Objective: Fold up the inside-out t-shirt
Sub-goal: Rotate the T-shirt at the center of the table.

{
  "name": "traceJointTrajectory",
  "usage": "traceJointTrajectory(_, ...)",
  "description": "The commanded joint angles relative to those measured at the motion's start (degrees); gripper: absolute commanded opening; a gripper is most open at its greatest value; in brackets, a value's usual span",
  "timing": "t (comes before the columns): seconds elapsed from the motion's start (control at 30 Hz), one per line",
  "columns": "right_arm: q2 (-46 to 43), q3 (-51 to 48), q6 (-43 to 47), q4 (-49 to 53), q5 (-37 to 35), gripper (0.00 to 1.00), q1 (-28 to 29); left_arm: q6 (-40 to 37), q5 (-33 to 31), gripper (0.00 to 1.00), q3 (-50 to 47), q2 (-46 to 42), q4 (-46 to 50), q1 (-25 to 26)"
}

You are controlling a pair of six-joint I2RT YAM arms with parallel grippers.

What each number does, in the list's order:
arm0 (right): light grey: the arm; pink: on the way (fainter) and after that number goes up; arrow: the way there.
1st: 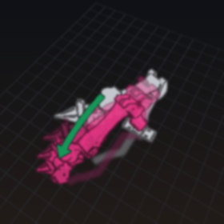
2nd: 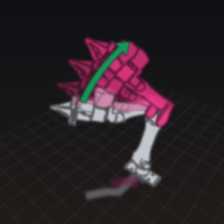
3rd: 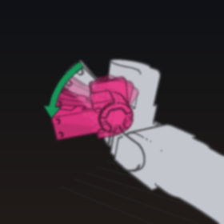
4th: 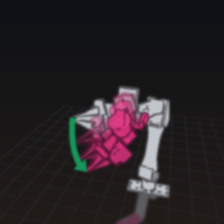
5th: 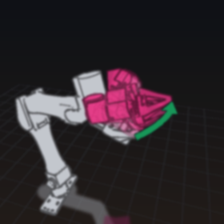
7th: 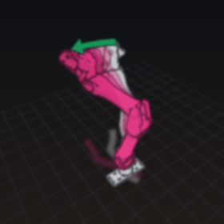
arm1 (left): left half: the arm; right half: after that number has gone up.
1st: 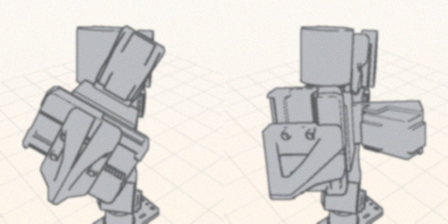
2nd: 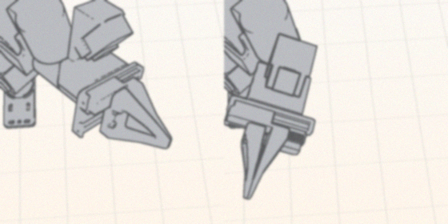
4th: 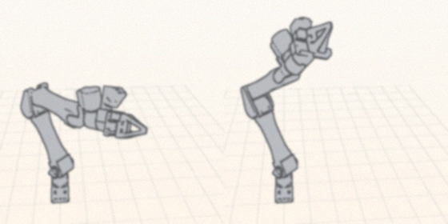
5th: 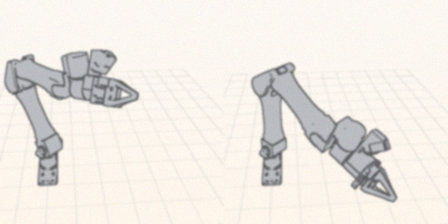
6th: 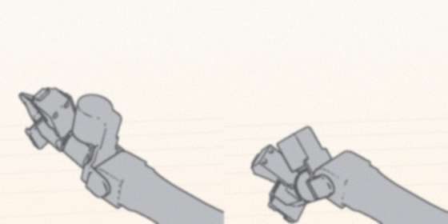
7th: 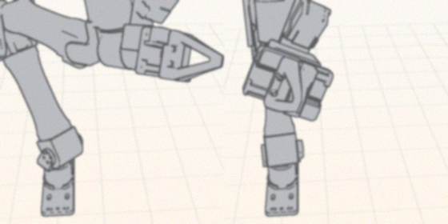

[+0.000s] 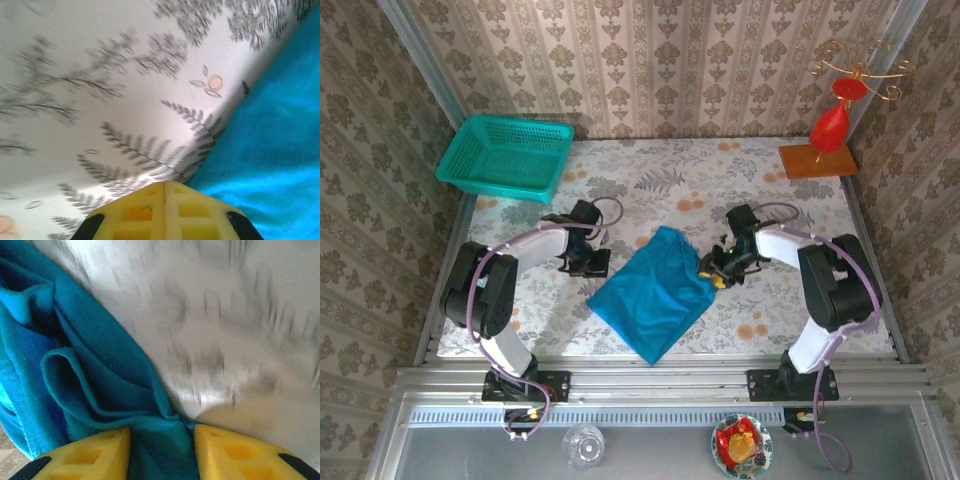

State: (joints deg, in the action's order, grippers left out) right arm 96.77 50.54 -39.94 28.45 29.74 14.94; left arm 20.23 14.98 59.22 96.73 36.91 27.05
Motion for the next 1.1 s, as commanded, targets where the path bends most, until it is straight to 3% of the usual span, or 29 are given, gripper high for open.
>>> traceJointTrajectory(0.0, -4.8, -2.7, -4.1, 1.9, -7.5, 0.41, 1.2, -3.3, -0.5, 0.07, 3.7, -2.3, 4.4, -0.2)
traceJointTrajectory(0.07, -7.5, -0.7, -2.1, 6.5, -12.6, 0.41, 0.9, -1.5, 0.5, 0.07, 3.5, -4.6, 5.2, 1.5)
traceJointTrajectory(0.17, -8.6, 3.6, 1.7, 8.3, -12.4, 0.41, 1.2, 3.0, 0.8, 0.08, 0.8, -7.8, 5.2, 6.5)
traceJointTrajectory(0.37, 0.3, 15.8, 7.9, 7.2, 1.5, 0.41, 7.4, 13.5, 3.6, 0.08, -8.2, -12.1, -0.1, 17.0)
traceJointTrajectory(0.5, 8.3, 22.6, 6.4, 5.1, 7.3, 0.40, 11.7, 17.1, 5.2, 0.08, -14.8, -12.1, -5.2, 18.6)
traceJointTrajectory(0.7, 10.4, 27.6, 4.7, 10.9, -1.2, 0.39, 11.4, 9.8, -2.6, 0.08, -12.8, -8.5, -0.9, 12.0)
traceJointTrajectory(0.87, 2.9, 24.0, 5.4, 16.6, -8.7, 0.39, 9.4, 0.9, -6.6, 0.07, -4.5, -0.3, 0.6, 4.8)
traceJointTrajectory(1.07, -5.8, 18.6, 6.7, 23.9, -15.8, 0.38, 9.5, -5.1, -7.8, 0.07, 5.4, 6.2, 3.1, -0.1)
